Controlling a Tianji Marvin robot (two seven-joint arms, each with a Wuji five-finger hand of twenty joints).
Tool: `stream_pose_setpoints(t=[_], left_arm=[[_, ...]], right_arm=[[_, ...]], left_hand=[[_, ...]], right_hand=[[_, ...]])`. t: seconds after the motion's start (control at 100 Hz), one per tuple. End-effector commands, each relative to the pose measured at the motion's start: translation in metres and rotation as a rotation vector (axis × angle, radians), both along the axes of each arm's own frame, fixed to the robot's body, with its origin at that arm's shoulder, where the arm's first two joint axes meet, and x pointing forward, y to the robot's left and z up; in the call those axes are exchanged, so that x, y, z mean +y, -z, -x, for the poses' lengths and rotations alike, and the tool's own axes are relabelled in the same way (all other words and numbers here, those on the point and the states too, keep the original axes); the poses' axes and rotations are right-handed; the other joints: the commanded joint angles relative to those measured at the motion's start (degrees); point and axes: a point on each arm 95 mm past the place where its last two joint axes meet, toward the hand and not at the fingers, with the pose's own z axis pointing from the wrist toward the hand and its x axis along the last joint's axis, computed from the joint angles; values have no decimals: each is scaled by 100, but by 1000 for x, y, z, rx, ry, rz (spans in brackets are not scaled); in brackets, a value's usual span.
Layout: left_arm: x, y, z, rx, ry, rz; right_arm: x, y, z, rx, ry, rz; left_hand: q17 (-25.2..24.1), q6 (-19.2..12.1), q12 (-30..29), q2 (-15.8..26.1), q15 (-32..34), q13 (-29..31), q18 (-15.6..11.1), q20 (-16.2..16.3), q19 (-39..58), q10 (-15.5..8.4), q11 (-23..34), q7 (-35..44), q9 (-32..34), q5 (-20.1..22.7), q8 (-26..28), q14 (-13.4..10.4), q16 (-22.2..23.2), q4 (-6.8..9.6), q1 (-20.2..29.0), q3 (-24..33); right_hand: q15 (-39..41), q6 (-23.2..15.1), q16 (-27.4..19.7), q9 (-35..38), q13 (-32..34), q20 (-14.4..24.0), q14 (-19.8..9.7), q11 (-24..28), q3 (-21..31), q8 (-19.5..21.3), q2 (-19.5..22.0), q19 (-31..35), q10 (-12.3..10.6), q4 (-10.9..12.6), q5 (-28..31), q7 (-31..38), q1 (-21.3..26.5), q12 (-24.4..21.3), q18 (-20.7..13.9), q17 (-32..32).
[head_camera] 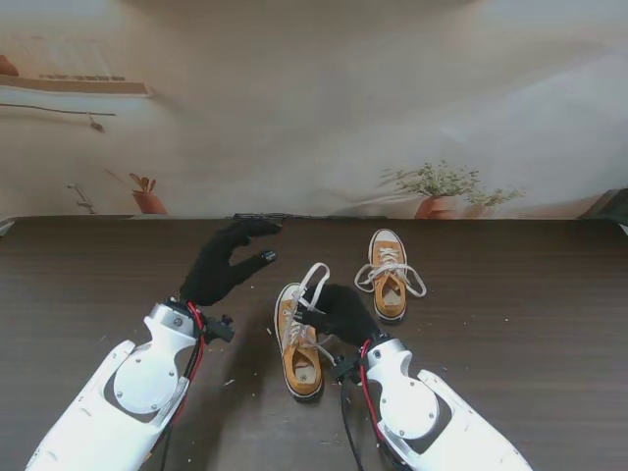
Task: Tie the shoelaces into a bow on the shoes
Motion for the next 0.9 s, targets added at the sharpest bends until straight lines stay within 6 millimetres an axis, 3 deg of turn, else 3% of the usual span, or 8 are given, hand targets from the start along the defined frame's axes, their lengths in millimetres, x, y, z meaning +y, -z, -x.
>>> stream_pose_setpoints(t=[0.0, 0.23, 0.39, 0.55, 0.68, 0.74, 0.77, 0.89], left_arm=[[7, 19, 8, 45, -5, -7], [19, 60, 30, 121, -59, -44], [14, 78, 49, 141, -63, -89], [9, 96, 64, 131, -98, -179], [1, 105, 70, 140, -121, -236], [-3, 108, 70, 136, -131, -252], [-5, 109, 69, 138, -132, -251], [-15, 113, 64, 159, -146, -232]], right_arm=[[0, -2, 3, -14, -12, 13], [-2, -8, 6, -71, -5, 60], [-1, -12, 6, -74, -3, 57], [0, -12, 5, -72, -5, 61], [1, -11, 6, -63, -7, 56], [1, -11, 6, -62, -11, 57], [1, -11, 6, -60, -12, 55], [4, -10, 9, -48, -12, 41]], left_hand=[[18, -564, -64, 114, 57, 136, -149, 117, 77, 17, 14, -69, 62, 120, 88, -36, -70, -31, -121, 67], [46, -501, -13, -61, 177, 152, -173, 195, 325, 8, 45, -111, 22, 69, 97, -22, -5, -15, -122, 65], [109, -395, 23, -627, 266, 109, -285, 137, 729, -93, 51, -180, -122, -61, 125, -108, 32, -108, -811, 457], [328, -298, 48, -1006, 399, 237, -317, 111, 1059, -131, 110, -156, -54, 69, 159, -169, 81, -215, -803, 79], [354, -284, 67, -917, 559, 312, -343, 50, 1237, -136, 168, -171, -40, 115, 162, -177, 137, -175, -595, 206], [354, -312, 70, -924, 657, 316, -353, -25, 1404, -156, 216, -131, -56, 78, 177, -199, 150, -200, -577, 442], [362, -317, 50, -992, 701, 330, -346, -185, 1508, -160, 252, -54, -52, 63, 172, -190, 114, -284, -710, 865], [446, -326, 92, -1051, 895, 504, -204, -239, 1671, -144, 407, 90, 101, 44, 153, -130, 144, -292, -759, 1647]], right_hand=[[-68, -141, -86, 218, 179, -57, -4, -35, 175, -94, -73, -15, -123, -101, 189, 78, 199, -72, 80, 50], [-95, -153, -84, 230, 189, -92, -12, -37, 167, -93, -61, -47, -136, -104, 174, 91, 180, -95, 95, 48], [-122, -123, -89, 236, 211, -114, 5, -36, 176, -97, -69, -60, -126, -102, 180, 102, 187, -109, 110, 60], [-133, -126, -88, 237, 216, -125, -2, -33, 183, -104, -71, -59, -126, -102, 180, 106, 186, -118, 113, 60], [-137, -108, -84, 229, 218, -137, -2, -26, 183, -108, -70, -64, -112, -103, 175, 110, 194, -123, 124, 56], [-136, -108, -82, 236, 223, -141, -1, -22, 183, -108, -64, -65, -110, -103, 176, 113, 194, -126, 127, 56], [-137, -104, -81, 236, 225, -143, 2, -21, 184, -107, -74, -65, -108, -103, 180, 117, 197, -127, 128, 56], [-139, -84, -79, 237, 225, -148, 4, -14, 187, -110, -75, -64, -105, -102, 178, 119, 202, -131, 130, 56]])
